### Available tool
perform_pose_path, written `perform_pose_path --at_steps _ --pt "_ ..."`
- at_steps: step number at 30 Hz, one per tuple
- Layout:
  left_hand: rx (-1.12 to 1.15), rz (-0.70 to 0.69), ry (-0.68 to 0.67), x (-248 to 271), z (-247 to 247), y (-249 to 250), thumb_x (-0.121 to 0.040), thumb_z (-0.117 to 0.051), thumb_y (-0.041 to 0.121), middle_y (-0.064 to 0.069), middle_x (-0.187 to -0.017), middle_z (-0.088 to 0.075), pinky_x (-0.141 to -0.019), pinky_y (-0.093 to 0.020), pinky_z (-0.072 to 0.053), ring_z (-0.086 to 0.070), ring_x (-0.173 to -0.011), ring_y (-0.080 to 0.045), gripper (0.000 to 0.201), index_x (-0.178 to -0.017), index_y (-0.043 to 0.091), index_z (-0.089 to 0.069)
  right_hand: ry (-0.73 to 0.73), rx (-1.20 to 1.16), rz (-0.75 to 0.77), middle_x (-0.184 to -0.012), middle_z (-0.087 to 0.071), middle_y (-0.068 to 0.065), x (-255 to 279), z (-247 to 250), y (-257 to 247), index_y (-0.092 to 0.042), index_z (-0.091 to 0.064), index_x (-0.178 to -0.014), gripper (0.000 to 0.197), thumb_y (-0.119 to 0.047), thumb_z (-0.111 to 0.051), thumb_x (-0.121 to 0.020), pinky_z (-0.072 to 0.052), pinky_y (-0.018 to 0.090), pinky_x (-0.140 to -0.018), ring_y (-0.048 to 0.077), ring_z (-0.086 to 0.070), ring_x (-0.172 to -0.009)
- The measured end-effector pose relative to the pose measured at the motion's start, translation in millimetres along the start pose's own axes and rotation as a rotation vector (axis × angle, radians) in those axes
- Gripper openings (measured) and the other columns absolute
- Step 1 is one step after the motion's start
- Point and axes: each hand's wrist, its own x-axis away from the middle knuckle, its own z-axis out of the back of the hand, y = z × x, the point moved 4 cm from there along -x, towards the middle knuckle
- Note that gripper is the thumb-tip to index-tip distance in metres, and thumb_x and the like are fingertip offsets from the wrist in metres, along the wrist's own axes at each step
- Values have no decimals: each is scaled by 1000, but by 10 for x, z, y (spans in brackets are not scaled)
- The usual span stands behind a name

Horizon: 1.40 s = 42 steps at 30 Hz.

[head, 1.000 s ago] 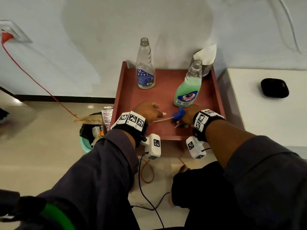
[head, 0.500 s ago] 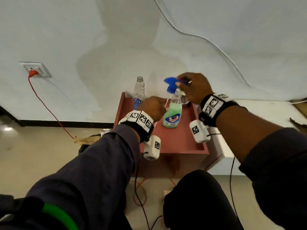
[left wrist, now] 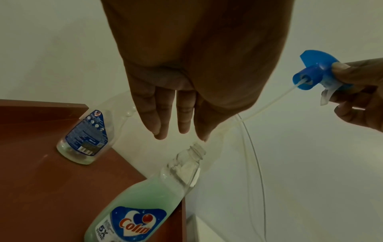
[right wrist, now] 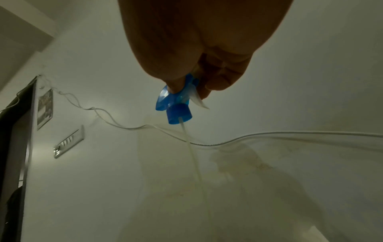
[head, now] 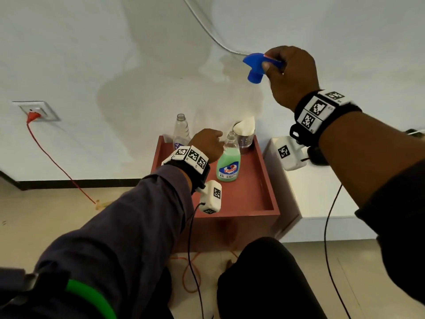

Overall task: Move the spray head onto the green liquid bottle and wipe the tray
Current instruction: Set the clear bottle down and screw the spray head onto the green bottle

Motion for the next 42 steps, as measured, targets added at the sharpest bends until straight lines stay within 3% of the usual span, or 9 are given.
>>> perform_pose_path --at_steps 6,10,15,19,26,32,35,38,42 --pt "-8 -4 -84 -12 -113 -28 -93 -67 17 -4 -156 -45 -116 -31 -36 -44 -143 -24 64 -151 14 -42 41 -20 -41 -117 -70 7 32 3 80 -12 -68 -122 31 -29 -59 -97 -37 17 -83 8 -53 -93" --pt "-15 -11 -80 18 -131 -45 -89 -74 28 -3 -160 -40 -118 -33 -33 -40 -146 -22 76 -154 15 -37 52 -12 -37 -115 -71 5 -1 35 74 -14 -69 -122 32 -30 -59 -97 -38 16 -83 8 -54 -91" --pt "-23 -10 -96 5 -163 -42 -86 -75 38 -2 -160 -40 -118 -36 -34 -40 -146 -22 81 -154 16 -36 13 -2 -32 -99 -64 -6 -51 28 115 -15 -70 -119 32 -34 -59 -96 -42 20 -81 12 -57 -87" --pt "5 1 -94 -40 -238 -67 -86 -73 46 -1 -160 -40 -118 -38 -34 -40 -145 -22 83 -154 17 -35 -4 -40 -42 -99 -68 -3 -29 -36 193 -15 -70 -117 31 -34 -59 -95 -50 26 -83 14 -61 -86" --pt "83 27 -22 -215 -431 -143 -82 -73 53 -3 -156 -45 -111 -36 -40 -48 -140 -24 93 -156 22 -26 -75 -69 -62 -110 -73 3 175 -367 339 -13 -72 -117 27 -26 -66 -95 -38 12 -78 9 -57 -91" --pt "209 -19 24 -406 -640 -137 -91 -68 42 -6 -152 -50 -100 -26 -38 -54 -133 -24 78 -155 16 -30 -203 -86 -108 -115 -73 3 489 -983 540 -14 -73 -120 29 -27 -68 -94 -41 17 -88 12 -64 -99" --pt "254 -45 102 -482 -745 -203 -92 -63 51 -3 -134 -63 -93 -29 -45 -63 -116 -22 62 -142 16 -48 -244 -103 -155 -117 -73 2 634 -1247 663 -16 -73 -121 29 -27 -68 -95 -42 17 -90 14 -65 -104" --pt "327 -49 117 -530 -865 -299 -89 -58 61 1 -105 -72 -85 -38 -53 -68 -96 -22 49 -120 23 -62 -260 -110 -167 -115 -71 3 759 -1393 716 -16 -72 -123 29 -25 -66 -96 -46 19 -90 9 -60 -98" --pt "385 -52 99 -543 -906 -352 -87 -52 69 5 -110 -71 -84 -35 -53 -66 -99 -15 57 -123 26 -61 -226 -172 -170 -116 -69 4 848 -1489 734 -16 -69 -126 29 -23 -63 -98 -47 14 -87 9 -60 -98"
